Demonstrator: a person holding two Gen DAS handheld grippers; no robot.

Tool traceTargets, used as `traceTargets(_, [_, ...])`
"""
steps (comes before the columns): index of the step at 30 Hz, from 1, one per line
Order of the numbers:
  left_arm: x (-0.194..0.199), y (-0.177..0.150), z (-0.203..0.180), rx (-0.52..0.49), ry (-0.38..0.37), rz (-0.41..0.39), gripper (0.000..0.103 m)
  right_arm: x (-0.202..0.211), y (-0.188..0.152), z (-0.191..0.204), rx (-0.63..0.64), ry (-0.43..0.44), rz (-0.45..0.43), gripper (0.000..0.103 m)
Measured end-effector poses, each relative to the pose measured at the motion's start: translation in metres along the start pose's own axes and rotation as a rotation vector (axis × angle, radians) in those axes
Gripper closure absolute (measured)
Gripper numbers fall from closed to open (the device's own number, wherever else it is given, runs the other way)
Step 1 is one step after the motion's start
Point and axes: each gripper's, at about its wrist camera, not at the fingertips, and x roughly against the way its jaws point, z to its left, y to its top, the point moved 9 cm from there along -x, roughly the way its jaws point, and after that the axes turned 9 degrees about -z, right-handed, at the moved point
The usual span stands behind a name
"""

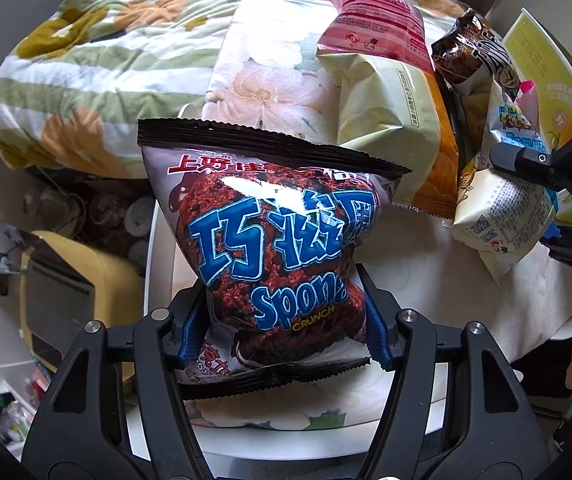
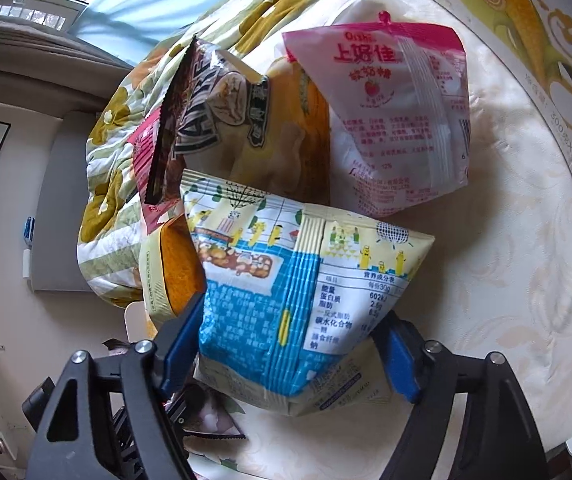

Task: Organize snacks
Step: 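Grasp the blue-lettered Spoons bag with the left tool while the right tool grasps the blue-white bag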

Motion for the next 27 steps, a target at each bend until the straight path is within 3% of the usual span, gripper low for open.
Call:
traceTargets(8, [0.014,0.001,0.001,0.016,-0.019,-0.029,0.044,0.007,-0.001,0.004,0.033,-0.009,-0.015,0.042])
traceTargets(13, [0.031,0.004,0.0,0.019,-0.032,-0.058,0.044,0.022,-0.003,0.012,0.072,-0.006,-0.047,0.043])
traceTargets(20, [0.066,0.023,-0.015,-0.012,-0.074,-0.125,0.044,0.069,0.002,0.029,0.165,-0.013,-0.173,0.043])
traceTargets(27, [0.109,0.063,-0.059,-0.094,-0.169,-0.23,0.044,0.14,0.02,0.031,0.249,-0.058,-0.317,0.043])
